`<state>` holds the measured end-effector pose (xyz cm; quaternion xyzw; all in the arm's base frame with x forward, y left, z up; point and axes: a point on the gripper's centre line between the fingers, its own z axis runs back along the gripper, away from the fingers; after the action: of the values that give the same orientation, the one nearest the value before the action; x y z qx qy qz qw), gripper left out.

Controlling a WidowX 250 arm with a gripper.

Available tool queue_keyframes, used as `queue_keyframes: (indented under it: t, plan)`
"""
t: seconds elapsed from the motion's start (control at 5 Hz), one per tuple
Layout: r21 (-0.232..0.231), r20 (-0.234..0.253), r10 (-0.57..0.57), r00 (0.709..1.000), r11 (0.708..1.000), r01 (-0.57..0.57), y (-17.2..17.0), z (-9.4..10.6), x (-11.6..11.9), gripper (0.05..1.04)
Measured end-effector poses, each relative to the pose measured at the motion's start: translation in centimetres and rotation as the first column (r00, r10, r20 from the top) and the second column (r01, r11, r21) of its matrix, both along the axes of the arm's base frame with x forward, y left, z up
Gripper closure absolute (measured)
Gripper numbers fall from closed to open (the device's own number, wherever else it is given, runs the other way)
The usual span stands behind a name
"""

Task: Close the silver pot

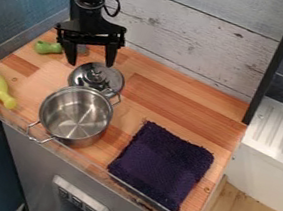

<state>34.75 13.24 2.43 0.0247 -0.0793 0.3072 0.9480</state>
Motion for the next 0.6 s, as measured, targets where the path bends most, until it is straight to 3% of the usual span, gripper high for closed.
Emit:
queue_keyframes:
  t: [0.4,0.6]
  plan:
    - [0.004,-0.051,-0.021,0.999,1.0,0.021,-0.71,-1.64,-0.48,0.135]
    - [0.027,-0.052,-0.037,0.998,0.999,0.039,-1.07,-2.0,-0.2,0.416]
